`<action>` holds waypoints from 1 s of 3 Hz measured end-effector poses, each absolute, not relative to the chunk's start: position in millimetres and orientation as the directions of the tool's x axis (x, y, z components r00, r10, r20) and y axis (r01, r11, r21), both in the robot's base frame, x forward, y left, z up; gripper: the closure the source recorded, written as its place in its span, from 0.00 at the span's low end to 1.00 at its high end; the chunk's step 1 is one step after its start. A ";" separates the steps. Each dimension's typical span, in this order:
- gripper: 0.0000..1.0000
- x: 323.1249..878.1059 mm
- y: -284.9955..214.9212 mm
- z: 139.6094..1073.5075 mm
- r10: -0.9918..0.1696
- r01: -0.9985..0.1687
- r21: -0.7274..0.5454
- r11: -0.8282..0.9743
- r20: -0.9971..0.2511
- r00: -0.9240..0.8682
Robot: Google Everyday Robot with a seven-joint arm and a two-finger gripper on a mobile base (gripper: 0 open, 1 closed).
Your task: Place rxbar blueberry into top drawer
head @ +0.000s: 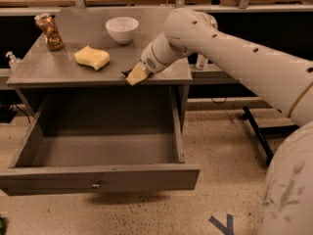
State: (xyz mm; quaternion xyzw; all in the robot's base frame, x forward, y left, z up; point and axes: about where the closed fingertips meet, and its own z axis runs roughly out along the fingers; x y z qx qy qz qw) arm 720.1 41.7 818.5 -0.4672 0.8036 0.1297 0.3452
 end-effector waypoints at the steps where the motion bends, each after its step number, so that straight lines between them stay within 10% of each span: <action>1: 1.00 720.1 41.7 818.5 -0.661 -0.840 -0.114 0.530 -0.676 -0.325; 3: 1.00 720.1 41.8 818.5 -0.661 -0.841 -0.114 0.530 -0.676 -0.325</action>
Offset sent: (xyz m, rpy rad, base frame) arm -0.1937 -0.1508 0.3325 0.2213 -0.4948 0.6980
